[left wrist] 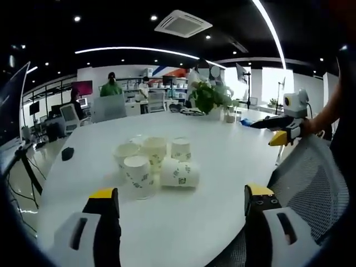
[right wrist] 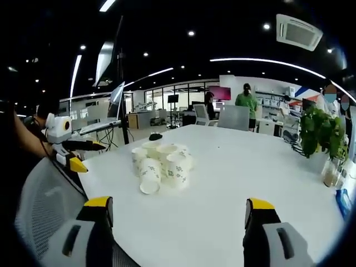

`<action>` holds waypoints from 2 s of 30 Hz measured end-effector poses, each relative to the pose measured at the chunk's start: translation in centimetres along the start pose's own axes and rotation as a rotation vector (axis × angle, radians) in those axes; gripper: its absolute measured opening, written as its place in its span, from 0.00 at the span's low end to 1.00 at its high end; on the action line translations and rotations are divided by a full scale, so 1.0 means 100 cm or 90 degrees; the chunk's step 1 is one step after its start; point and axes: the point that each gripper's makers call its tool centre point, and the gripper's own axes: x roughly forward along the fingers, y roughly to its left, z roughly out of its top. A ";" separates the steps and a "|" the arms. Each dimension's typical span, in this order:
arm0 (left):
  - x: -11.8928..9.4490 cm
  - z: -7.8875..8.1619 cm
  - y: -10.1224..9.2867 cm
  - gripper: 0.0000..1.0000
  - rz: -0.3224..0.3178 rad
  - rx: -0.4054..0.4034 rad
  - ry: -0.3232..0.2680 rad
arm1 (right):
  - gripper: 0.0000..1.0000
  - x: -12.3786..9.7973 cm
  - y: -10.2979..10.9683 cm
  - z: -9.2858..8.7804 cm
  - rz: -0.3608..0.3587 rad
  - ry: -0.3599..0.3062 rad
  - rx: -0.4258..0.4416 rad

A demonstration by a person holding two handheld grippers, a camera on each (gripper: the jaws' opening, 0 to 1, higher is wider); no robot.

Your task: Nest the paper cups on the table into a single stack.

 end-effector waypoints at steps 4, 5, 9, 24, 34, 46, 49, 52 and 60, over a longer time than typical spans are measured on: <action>0.000 0.000 -0.002 0.93 -0.001 0.005 0.003 | 1.00 0.000 0.000 -0.001 -0.002 0.003 0.000; 0.000 0.000 -0.002 0.92 -0.003 0.009 0.003 | 1.00 0.000 0.000 -0.001 -0.001 0.003 -0.001; 0.001 -0.001 -0.002 0.91 -0.003 0.015 0.008 | 1.00 0.000 -0.001 -0.001 -0.002 0.002 -0.003; 0.000 -0.001 -0.005 0.91 -0.013 0.015 0.006 | 0.97 0.000 0.001 -0.005 -0.001 0.022 -0.006; -0.001 0.001 -0.008 0.90 -0.020 0.018 0.001 | 0.96 0.004 0.010 -0.011 0.034 0.051 0.042; -0.001 0.000 -0.009 0.90 -0.027 0.022 0.002 | 0.88 0.021 0.019 0.007 0.067 0.085 -0.011; -0.002 0.002 -0.009 0.90 -0.027 0.020 -0.002 | 0.86 0.027 0.023 0.013 0.075 0.082 -0.015; -0.002 0.003 -0.010 0.90 -0.026 0.021 -0.002 | 0.85 0.033 0.027 0.017 0.081 0.082 -0.020; -0.002 0.001 -0.008 0.91 -0.027 0.020 -0.003 | 0.82 0.050 0.035 0.019 0.100 0.088 -0.044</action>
